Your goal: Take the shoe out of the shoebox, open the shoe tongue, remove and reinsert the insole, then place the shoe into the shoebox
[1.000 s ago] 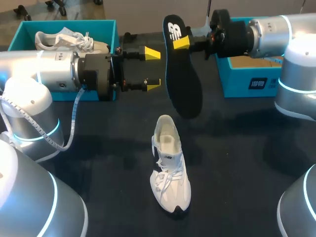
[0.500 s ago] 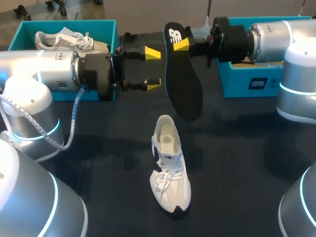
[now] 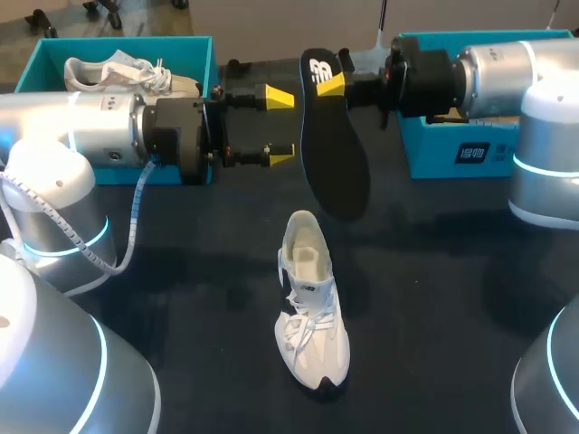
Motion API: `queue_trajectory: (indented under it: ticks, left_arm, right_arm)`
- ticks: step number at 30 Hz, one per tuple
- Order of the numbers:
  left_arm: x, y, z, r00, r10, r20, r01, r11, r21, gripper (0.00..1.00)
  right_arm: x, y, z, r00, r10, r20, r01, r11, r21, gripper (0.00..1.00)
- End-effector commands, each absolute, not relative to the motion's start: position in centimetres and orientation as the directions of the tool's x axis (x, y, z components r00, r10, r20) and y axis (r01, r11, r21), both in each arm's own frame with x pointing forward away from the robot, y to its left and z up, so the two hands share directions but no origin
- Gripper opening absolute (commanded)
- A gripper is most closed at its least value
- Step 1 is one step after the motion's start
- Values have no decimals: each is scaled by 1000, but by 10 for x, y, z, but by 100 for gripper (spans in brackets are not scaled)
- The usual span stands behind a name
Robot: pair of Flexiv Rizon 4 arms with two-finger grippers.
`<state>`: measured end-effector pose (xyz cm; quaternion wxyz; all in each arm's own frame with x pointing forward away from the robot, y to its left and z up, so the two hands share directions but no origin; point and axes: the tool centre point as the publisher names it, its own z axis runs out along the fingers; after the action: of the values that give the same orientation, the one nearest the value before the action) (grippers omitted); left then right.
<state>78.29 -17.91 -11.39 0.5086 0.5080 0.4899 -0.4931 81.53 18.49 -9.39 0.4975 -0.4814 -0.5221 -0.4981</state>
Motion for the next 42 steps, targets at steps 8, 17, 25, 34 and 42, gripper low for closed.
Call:
queue_trajectory:
  ticks: [8,17,25,34,42]
  left_arm:
    - [782,-180,-115,35,-6,-999,999,0,35,100]
    - [804,-184,-128,33,15,-999,999,23,33,100]
    - [807,-202,-131,43,10,-999,999,13,43,100]
    - [805,-206,-124,41,-12,-999,999,15,41,69]
    - [804,-209,-119,49,-12,-999,999,8,49,48]
  right_arm:
    - [851,198,-104,20,18,1000,999,34,-20,0]
    - [851,198,-104,20,18,1000,999,34,-20,0]
    - [851,198,-104,20,18,1000,999,34,-20,0]
    - [851,198,-104,20,18,1000,999,34,-20,0]
    - [851,198,-104,20,18,1000,999,34,-20,0]
